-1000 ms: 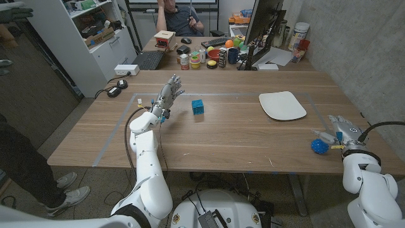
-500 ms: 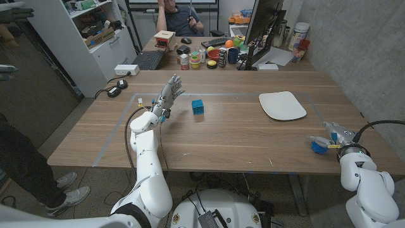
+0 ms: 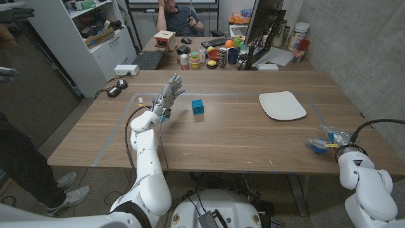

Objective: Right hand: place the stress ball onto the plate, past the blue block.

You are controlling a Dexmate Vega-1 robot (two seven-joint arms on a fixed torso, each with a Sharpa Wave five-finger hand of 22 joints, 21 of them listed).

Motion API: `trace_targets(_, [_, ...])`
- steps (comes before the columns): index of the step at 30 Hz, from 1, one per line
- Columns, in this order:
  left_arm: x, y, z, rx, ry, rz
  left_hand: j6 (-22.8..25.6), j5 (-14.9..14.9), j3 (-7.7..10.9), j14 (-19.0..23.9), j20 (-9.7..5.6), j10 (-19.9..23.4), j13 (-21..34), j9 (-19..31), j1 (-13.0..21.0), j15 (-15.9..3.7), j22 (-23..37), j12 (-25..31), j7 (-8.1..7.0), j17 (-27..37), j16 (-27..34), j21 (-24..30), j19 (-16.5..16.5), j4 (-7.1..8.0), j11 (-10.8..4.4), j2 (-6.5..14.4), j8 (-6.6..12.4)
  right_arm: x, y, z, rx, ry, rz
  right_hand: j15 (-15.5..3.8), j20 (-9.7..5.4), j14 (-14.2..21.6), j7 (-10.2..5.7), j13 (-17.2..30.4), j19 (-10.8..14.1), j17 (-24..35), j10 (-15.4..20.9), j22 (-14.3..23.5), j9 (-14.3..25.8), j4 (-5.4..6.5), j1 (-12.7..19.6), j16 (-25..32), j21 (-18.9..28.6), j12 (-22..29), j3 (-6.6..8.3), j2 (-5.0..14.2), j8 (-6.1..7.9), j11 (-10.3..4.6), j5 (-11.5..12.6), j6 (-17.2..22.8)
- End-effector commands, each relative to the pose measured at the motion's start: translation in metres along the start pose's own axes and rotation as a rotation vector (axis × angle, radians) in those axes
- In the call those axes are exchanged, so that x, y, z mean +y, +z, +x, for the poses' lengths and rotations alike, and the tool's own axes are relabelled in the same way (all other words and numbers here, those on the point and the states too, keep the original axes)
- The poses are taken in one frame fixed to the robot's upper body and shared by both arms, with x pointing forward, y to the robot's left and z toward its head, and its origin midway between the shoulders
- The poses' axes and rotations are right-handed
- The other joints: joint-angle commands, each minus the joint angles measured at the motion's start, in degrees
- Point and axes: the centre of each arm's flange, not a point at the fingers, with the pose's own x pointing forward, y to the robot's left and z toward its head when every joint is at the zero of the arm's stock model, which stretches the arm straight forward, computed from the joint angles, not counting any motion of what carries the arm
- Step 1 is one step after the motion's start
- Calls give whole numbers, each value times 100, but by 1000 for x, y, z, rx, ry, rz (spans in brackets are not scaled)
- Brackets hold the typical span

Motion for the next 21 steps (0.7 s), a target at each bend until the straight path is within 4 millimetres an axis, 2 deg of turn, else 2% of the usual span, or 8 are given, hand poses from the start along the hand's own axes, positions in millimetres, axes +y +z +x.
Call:
trace_targets(1, [3, 0, 1, -4, 0, -3, -34, 20, -24, -56, 59, -17, 28, 33, 65, -7, 20, 38, -27, 19, 37, 1, 23, -5, -46, 20, 42, -2, 3, 2, 0, 29, -16, -35, -126, 149, 3, 16, 217, 10, 118, 4, 8, -51, 184, 27, 39, 24, 12, 26, 34, 3, 54, 113])
trace_targets(4, [4, -1, 1, -2, 0, -4, -34, 20, -25, -56, 59, -16, 29, 33, 65, -8, 20, 39, -27, 19, 37, 0, 23, -6, -41, 19, 42, -2, 4, 2, 1, 41, -21, -81, -266, 227, 20, 16, 372, 10, 244, 4, 11, -76, 351, 24, 41, 55, 30, 51, 29, -19, 78, 174])
trace_targets(7, [4, -1, 1, -2, 0, -4, -34, 20, -27, -58, 57, -16, 29, 33, 65, -8, 20, 39, -23, 19, 37, -2, 22, -6, -45, 18, 42, -2, 4, 3, -2, 47, -16, -217, -623, 456, 44, 16, 735, 27, 377, 8, 16, -42, 498, 59, 76, 67, -14, 64, 22, -72, 91, 294])
trace_targets(11, [5, -1, 2, -5, -1, -3, -31, 20, -30, -57, 59, -17, 29, 33, 65, -9, 20, 39, -34, 19, 37, -2, 23, -7, -41, 17, 43, -4, 4, 4, -1, 57, -13, -378, -1036, 851, -14, 15, 1280, 43, 706, 17, 23, -4, 668, 118, 151, 131, -81, 101, 7, -128, 94, 430])
trace_targets(14, [6, -1, 3, -5, -2, -1, -29, 20, -32, -59, 60, -28, 29, 33, 65, -12, 20, 35, -28, 19, 36, -3, 24, -7, -38, 15, 44, -5, 4, 5, -3, 62, -8, -546, -1332, 1154, 7, 16, 1597, 45, 934, 27, 30, -28, 888, 150, 198, 174, -54, 174, 56, -166, 113, 664])
trace_targets(17, [7, -1, 3, -4, -1, -1, -31, 20, -35, -61, 61, -26, 29, 33, 65, -12, 20, 36, -31, 19, 36, -4, 23, -8, -40, 14, 43, -6, 6, 7, -5, 72, -6, -720, -1600, 1399, -14, 18, 1777, 53, 1075, 42, 39, -51, 1122, 163, 220, 189, 9, 272, 86, -230, 133, 843])
trace_targets(18, [7, -1, 3, -3, -1, -2, -30, 20, -36, -59, 65, -25, 29, 33, 65, -12, 20, 37, -30, 19, 37, -4, 23, -8, -40, 13, 44, -5, 6, 7, -7, 75, -6, -834, -1732, 1526, -13, 18, 1884, 58, 1129, 55, 42, -69, 1262, 167, 249, 190, 44, 313, 82, -250, 146, 889])
trace_targets(21, [8, -1, 4, -4, 0, -2, -30, 20, -37, -61, 63, -27, 29, 33, 65, -12, 20, 36, -27, 19, 36, -5, 24, -8, -43, 12, 44, -5, 6, 9, -10, 85, 0, -1109, -1975, 1849, -8, 21, 2043, 85, 1173, 95, 49, -65, 1480, 213, 317, 172, 98, 410, 50, -296, 158, 911])
